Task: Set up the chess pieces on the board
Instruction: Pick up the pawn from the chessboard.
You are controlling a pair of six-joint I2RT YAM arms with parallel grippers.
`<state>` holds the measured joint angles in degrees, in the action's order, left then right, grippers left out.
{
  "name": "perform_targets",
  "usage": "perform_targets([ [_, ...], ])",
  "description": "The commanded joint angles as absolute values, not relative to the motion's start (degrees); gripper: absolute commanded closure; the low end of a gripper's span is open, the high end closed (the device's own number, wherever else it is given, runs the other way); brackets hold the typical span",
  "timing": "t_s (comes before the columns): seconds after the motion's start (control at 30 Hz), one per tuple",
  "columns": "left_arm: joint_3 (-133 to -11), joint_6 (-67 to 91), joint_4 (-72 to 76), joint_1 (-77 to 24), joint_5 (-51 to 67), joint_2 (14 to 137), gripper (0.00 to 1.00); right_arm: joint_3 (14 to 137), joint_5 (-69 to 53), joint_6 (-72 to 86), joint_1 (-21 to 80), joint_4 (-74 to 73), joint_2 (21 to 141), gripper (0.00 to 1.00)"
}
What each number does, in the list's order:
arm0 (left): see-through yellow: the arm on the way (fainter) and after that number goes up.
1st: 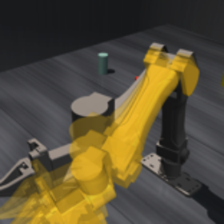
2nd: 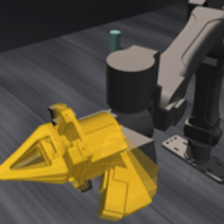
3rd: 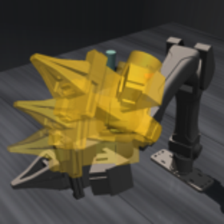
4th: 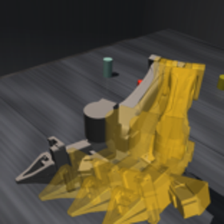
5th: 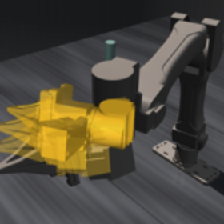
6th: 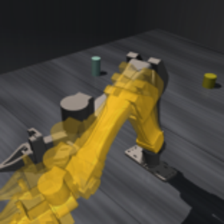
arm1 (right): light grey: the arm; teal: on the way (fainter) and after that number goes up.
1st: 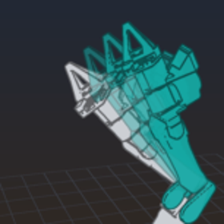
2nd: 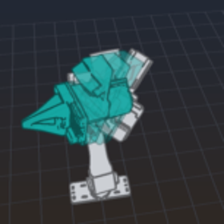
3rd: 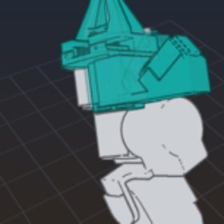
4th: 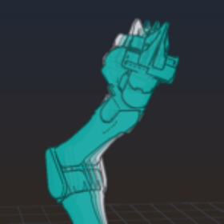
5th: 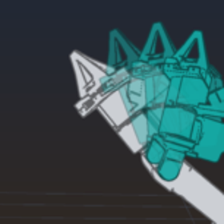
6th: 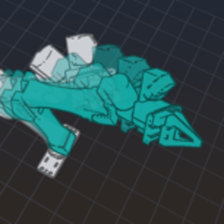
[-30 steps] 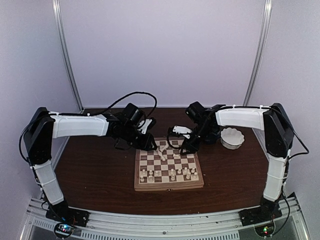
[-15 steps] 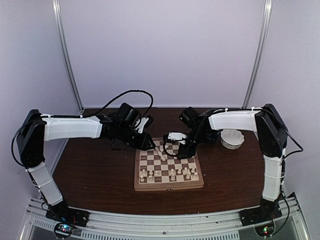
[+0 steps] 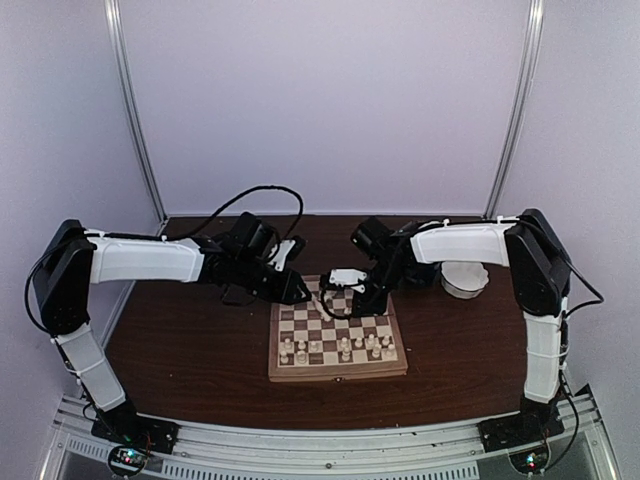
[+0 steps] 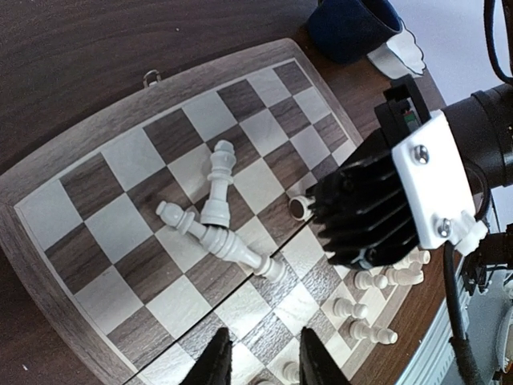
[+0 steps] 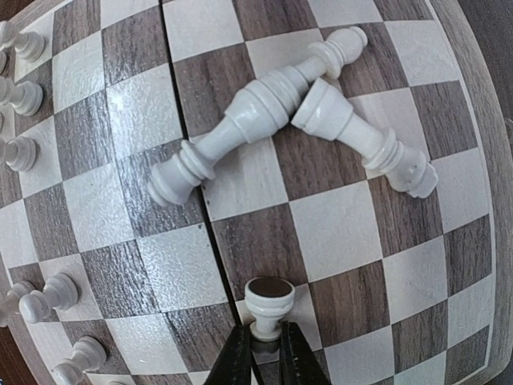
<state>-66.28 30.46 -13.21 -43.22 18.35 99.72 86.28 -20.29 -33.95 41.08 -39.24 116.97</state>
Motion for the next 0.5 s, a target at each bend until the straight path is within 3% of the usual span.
perform_targets([
  [0.0, -64.85, 32.91, -7.75, -42.71, 21.54, 98.52, 0.71, 86.89, -19.72, -34.33, 41.4, -38.8, 116.41, 0.89],
  [0.47, -60.77, 52.09, 17.58, -42.8, 36.52, 106.7, 0.64, 86.25, -27.03, -30.24, 41.39, -41.39, 108.76, 0.92],
])
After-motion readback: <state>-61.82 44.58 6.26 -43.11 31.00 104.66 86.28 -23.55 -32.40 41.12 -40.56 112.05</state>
